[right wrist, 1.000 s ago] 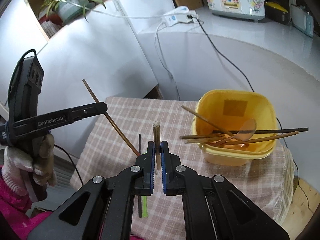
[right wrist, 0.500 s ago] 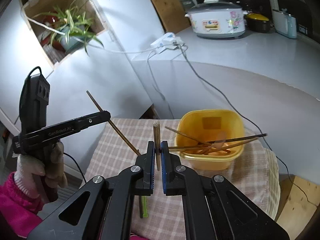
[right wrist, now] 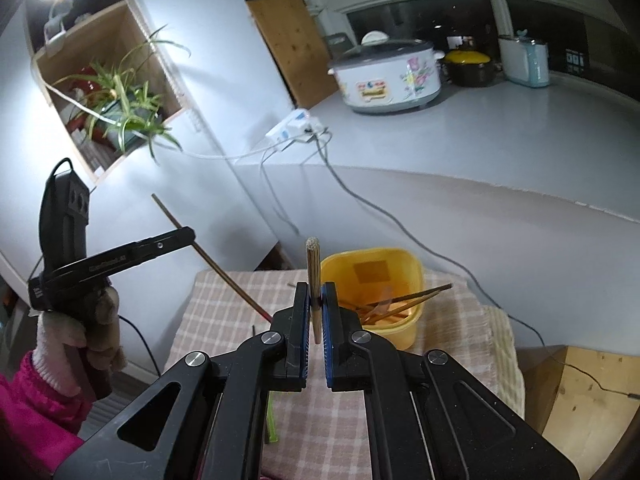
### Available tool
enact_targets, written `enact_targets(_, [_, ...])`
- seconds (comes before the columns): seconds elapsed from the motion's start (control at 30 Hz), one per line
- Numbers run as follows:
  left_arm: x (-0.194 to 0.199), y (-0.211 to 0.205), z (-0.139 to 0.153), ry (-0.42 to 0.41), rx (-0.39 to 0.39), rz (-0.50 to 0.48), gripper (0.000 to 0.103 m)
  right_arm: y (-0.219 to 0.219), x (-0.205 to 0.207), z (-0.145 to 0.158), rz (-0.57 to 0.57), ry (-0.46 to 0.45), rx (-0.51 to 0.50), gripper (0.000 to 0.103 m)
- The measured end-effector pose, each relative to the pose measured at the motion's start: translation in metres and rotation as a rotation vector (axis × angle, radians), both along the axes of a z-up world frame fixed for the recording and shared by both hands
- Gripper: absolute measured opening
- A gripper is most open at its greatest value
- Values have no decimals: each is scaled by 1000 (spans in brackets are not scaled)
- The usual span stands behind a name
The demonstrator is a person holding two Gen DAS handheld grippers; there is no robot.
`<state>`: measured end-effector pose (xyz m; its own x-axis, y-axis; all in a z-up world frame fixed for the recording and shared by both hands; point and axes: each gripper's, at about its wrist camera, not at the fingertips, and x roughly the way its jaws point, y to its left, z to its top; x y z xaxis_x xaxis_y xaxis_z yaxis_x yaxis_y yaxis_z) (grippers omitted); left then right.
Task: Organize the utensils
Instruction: 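Carry both chopsticks over the yellow container and lower them in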
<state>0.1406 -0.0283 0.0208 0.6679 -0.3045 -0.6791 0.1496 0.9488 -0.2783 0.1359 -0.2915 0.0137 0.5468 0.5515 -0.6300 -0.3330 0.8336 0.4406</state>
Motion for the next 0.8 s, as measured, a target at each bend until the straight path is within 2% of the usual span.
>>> enact_targets(0.17, [10, -6, 10, -29, 0, -12, 3, -9, 5, 6, -36, -24, -7, 4])
enact_targets(0.4, [27, -12, 8, -31, 0, -31, 3, -14, 16, 4, -62, -35, -27, 4])
enact_targets(0.8, [48, -28, -15, 15, 7, -65, 3, -7, 41, -17, -40, -9, -100, 4])
